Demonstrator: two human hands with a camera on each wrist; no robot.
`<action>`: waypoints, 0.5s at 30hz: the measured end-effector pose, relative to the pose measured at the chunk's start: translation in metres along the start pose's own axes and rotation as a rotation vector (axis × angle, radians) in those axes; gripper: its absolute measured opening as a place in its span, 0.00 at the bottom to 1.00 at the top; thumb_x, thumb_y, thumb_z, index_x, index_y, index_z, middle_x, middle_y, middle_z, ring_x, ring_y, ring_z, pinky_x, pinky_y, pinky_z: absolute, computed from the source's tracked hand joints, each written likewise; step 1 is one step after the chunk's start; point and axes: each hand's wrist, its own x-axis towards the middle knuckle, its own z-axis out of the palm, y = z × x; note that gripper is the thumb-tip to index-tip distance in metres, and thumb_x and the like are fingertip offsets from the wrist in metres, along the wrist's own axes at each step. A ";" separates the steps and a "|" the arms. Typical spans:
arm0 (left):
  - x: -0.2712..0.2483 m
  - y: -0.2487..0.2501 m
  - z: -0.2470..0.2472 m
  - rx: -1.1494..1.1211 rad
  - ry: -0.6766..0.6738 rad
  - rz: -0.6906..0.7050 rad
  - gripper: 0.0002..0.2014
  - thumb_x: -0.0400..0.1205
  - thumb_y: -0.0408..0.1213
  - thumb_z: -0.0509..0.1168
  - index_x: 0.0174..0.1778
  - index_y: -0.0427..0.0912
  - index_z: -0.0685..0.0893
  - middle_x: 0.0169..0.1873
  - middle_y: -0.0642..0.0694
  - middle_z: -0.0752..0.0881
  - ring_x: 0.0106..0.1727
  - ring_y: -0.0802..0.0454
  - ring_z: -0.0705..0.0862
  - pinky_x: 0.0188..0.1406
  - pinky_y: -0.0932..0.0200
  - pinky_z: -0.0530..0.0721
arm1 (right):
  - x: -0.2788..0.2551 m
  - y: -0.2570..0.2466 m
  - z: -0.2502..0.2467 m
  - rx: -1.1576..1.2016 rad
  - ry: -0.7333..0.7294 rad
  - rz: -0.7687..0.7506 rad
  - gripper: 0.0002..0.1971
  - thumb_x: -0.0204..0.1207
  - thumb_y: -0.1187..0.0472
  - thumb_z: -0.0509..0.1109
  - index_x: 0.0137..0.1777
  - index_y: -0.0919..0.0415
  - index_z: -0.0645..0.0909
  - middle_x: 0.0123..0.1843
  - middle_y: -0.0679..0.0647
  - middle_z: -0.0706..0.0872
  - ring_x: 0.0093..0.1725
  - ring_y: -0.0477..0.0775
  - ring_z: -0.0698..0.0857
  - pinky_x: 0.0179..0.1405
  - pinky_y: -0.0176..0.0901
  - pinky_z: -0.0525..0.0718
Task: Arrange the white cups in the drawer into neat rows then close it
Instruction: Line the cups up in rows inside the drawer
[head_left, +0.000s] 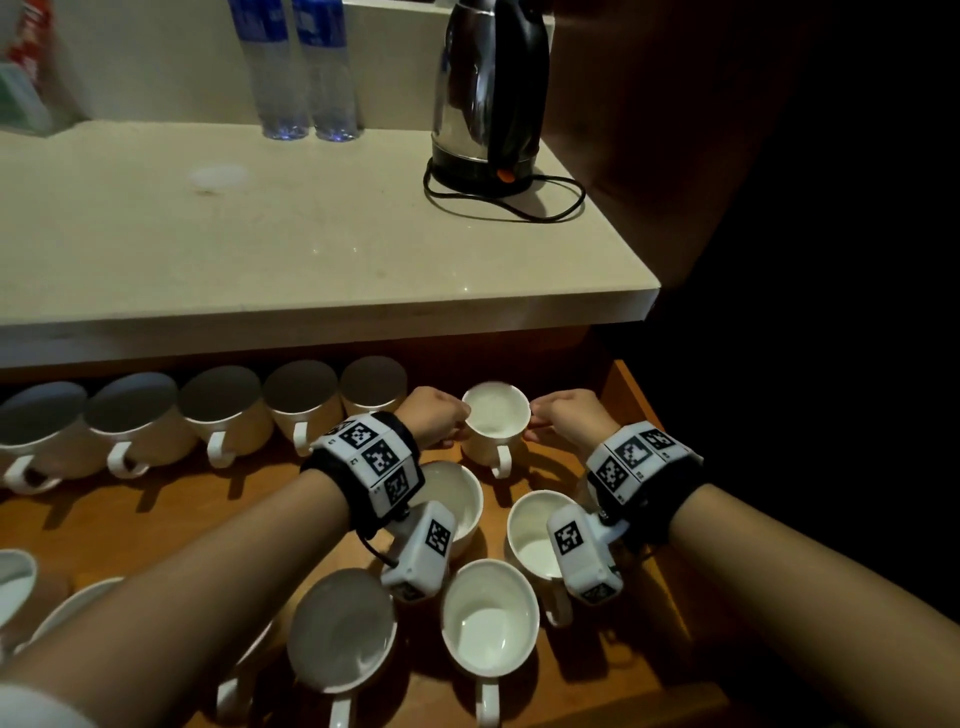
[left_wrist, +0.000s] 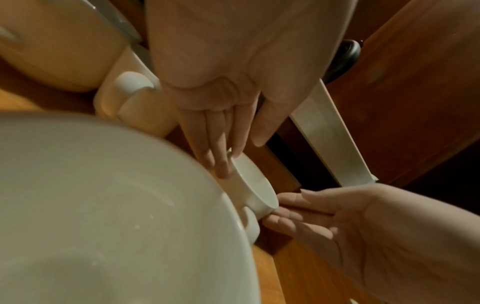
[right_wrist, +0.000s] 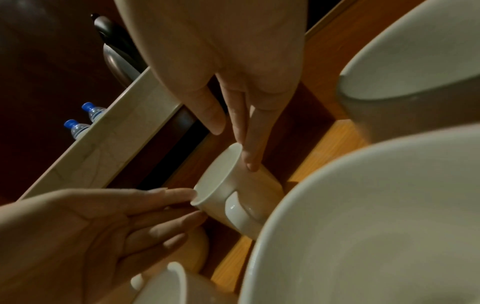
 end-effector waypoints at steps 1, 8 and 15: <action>0.001 0.000 -0.001 -0.017 0.013 0.008 0.09 0.83 0.28 0.60 0.56 0.32 0.82 0.47 0.36 0.83 0.39 0.49 0.84 0.35 0.62 0.77 | 0.001 -0.001 0.004 0.020 -0.006 -0.001 0.11 0.79 0.76 0.61 0.56 0.78 0.81 0.46 0.69 0.82 0.32 0.56 0.82 0.34 0.39 0.84; 0.005 -0.005 -0.015 -0.022 0.099 0.055 0.15 0.80 0.28 0.65 0.63 0.31 0.82 0.60 0.34 0.85 0.63 0.42 0.83 0.69 0.46 0.78 | 0.013 -0.005 0.028 0.061 -0.082 0.020 0.14 0.77 0.73 0.63 0.62 0.74 0.80 0.41 0.58 0.82 0.42 0.54 0.82 0.54 0.51 0.85; 0.005 -0.009 -0.023 -0.120 0.043 0.034 0.19 0.81 0.25 0.62 0.69 0.28 0.76 0.62 0.35 0.81 0.62 0.44 0.82 0.55 0.59 0.81 | 0.016 -0.011 0.038 0.060 -0.093 -0.011 0.17 0.79 0.72 0.63 0.67 0.76 0.76 0.51 0.64 0.82 0.38 0.50 0.80 0.40 0.40 0.81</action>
